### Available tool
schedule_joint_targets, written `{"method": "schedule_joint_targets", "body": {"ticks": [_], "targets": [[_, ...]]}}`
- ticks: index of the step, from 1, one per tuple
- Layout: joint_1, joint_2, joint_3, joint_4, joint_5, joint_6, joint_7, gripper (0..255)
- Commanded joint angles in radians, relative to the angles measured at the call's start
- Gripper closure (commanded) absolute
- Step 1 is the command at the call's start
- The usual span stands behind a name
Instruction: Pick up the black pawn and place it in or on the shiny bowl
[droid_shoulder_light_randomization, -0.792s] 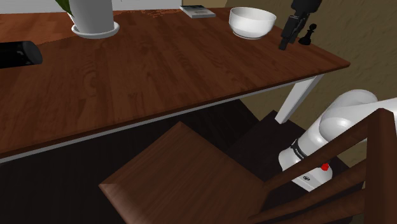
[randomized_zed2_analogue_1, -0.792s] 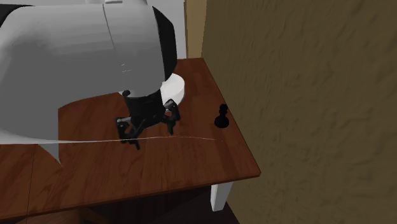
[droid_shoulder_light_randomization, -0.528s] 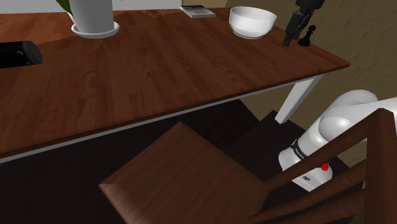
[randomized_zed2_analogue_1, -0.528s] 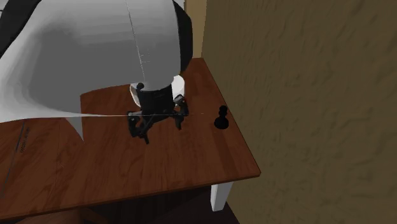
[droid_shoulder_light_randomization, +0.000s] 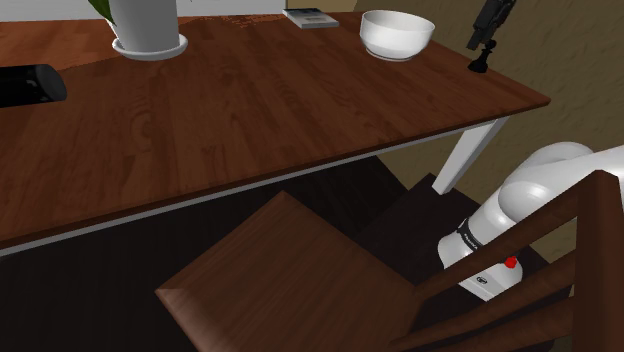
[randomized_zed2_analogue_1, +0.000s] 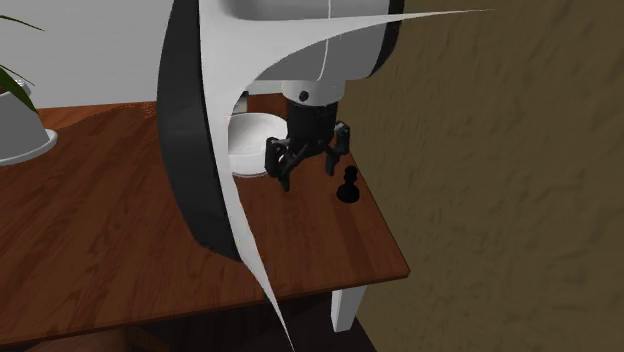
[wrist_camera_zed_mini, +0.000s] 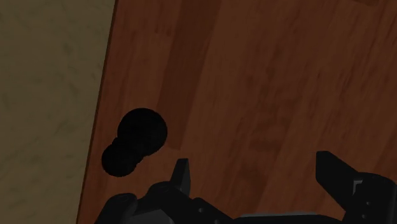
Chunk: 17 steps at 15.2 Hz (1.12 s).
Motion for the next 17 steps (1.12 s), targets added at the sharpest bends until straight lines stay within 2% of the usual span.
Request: {"method": "schedule_joint_targets", "body": {"ticks": [1,7,14,17], "targets": [[-0.009,0.021,-0.045,0.031,-0.013,0.000,-0.039,0],[-0.016,0.131,-0.184,0.176,-0.026,-0.007,-0.160,0],[-0.026,0.103,-0.187,0.059,-0.038,0.081,-0.151,0],[-0.027,0.101,-0.188,0.050,-0.039,0.089,-0.151,0]]}}
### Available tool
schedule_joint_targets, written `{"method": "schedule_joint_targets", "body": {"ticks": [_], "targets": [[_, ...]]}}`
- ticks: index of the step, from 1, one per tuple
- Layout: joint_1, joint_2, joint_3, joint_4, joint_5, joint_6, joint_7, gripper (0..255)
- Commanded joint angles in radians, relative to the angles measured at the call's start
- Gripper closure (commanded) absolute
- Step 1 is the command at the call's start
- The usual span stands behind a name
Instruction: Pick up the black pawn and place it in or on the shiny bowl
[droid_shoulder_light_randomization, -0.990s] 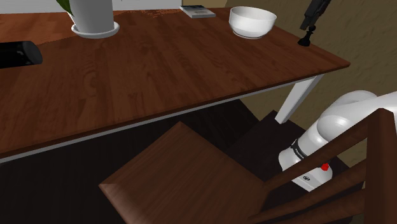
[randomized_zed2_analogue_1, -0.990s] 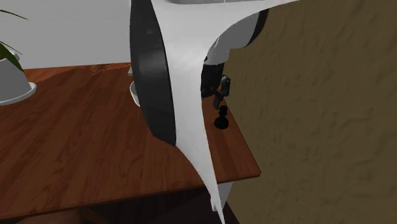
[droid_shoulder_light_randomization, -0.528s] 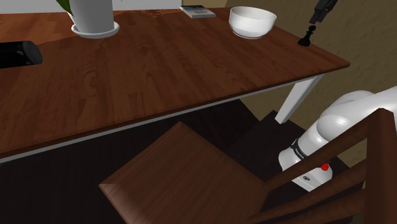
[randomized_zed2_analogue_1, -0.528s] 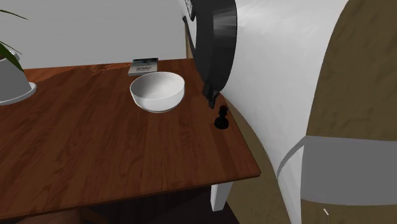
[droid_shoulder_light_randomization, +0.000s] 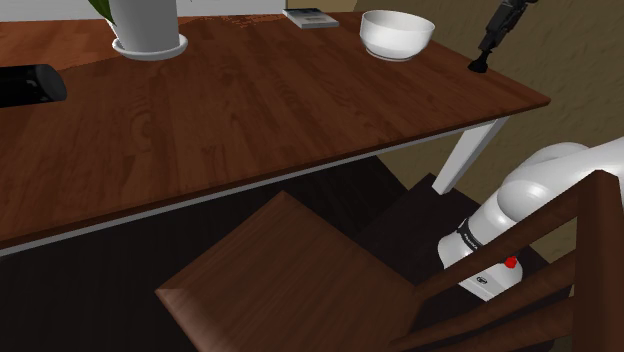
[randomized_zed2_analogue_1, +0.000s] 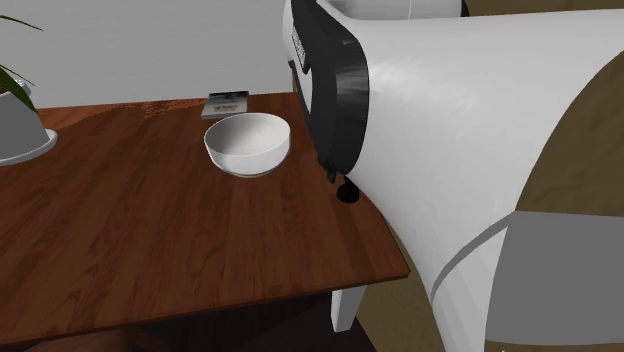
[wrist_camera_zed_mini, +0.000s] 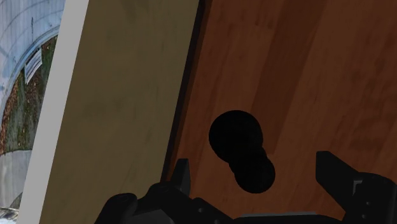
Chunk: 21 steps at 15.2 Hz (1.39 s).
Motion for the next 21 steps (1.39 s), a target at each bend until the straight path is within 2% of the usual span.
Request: {"method": "schedule_joint_targets", "body": {"ticks": [1,5,6,15,21], "targets": [[-0.001,-0.001,-0.001,-0.004,-0.001,0.003,0.000,0],[-0.001,-0.001,-0.001,-0.004,-0.001,0.003,0.000,0],[-0.001,-0.001,-0.001,-0.005,-0.001,0.002,0.000,255],[-0.001,-0.001,-0.001,-0.004,-0.001,0.003,0.000,255],[0.008,0.023,0.007,0.094,0.012,-0.073,-0.002,255]]}}
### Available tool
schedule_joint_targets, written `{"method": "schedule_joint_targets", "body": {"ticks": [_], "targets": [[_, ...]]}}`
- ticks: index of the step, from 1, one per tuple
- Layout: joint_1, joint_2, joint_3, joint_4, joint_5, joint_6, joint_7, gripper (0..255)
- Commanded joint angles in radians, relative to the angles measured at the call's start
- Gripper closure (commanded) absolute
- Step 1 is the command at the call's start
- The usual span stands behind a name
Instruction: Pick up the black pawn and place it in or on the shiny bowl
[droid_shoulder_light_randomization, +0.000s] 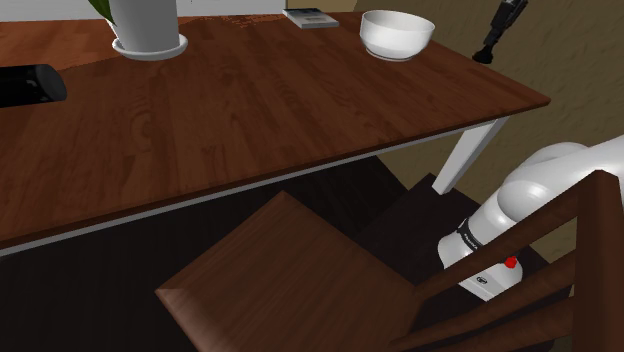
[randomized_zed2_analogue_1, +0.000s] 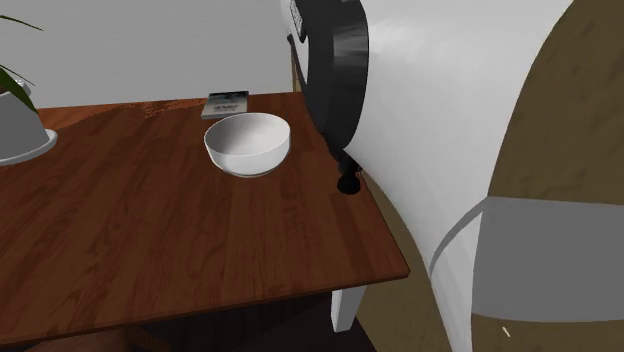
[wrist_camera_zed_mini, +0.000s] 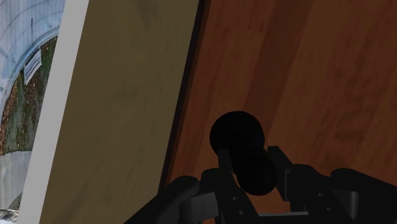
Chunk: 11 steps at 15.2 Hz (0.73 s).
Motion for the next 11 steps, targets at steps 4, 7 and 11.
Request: {"method": "schedule_joint_targets", "body": {"ticks": [4,7,11], "targets": [[0.006,0.021,0.006,0.086,0.010,-0.063,-0.002,255],[0.011,0.038,0.007,0.141,0.017,-0.101,-0.004,255],[0.018,0.065,0.007,0.218,0.026,-0.152,-0.009,255]]}}
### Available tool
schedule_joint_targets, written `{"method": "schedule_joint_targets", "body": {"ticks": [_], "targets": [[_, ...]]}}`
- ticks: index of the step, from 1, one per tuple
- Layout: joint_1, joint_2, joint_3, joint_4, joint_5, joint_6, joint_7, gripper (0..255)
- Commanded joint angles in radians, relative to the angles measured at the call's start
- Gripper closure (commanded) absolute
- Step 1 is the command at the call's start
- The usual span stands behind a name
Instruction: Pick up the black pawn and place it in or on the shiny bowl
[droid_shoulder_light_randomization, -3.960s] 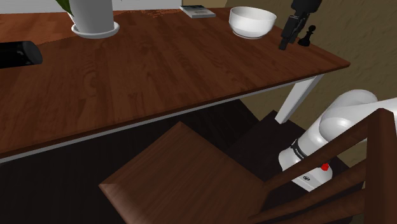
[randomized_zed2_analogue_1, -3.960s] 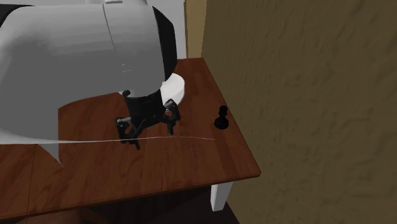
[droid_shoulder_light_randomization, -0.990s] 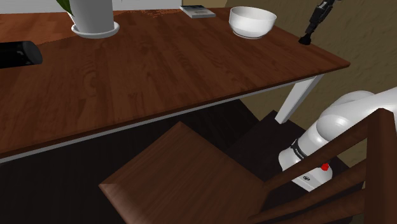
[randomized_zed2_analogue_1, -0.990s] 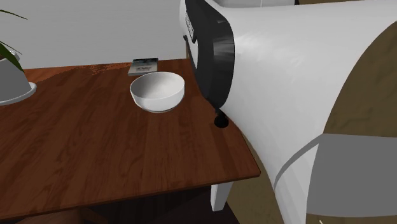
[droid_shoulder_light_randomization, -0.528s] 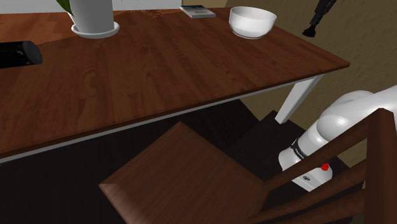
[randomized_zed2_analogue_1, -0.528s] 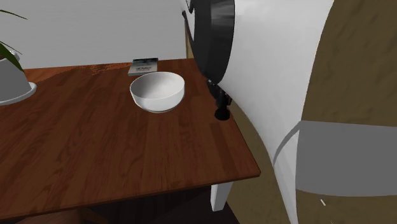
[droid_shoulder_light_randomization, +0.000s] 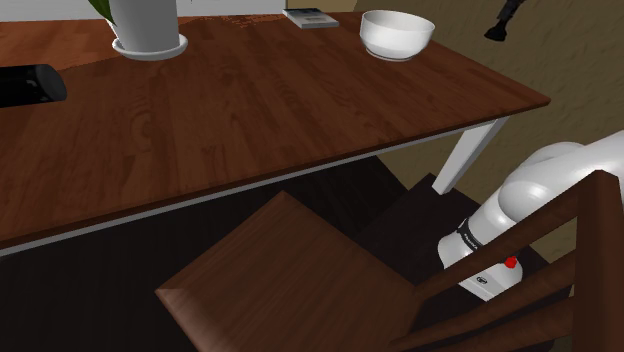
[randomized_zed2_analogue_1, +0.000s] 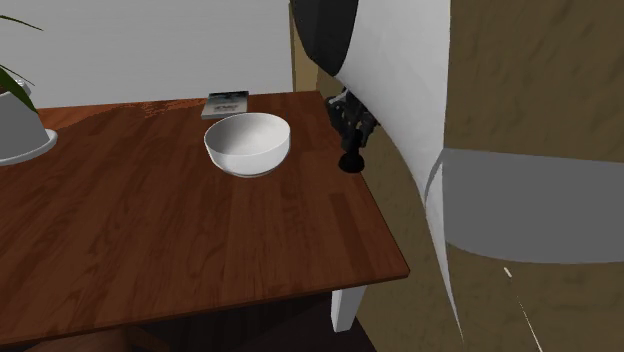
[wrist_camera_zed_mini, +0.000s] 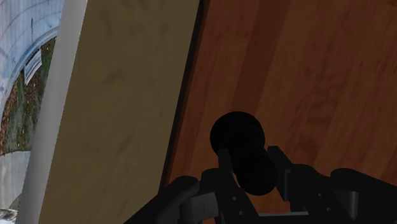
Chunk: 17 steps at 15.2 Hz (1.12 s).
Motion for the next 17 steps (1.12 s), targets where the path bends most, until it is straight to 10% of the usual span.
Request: {"method": "schedule_joint_targets", "body": {"ticks": [1,17], "targets": [[0.003,0.014,-0.001,0.042,0.005,-0.027,-0.003,255],[0.051,0.177,0.028,0.333,0.079,-0.167,0.053,255]]}}
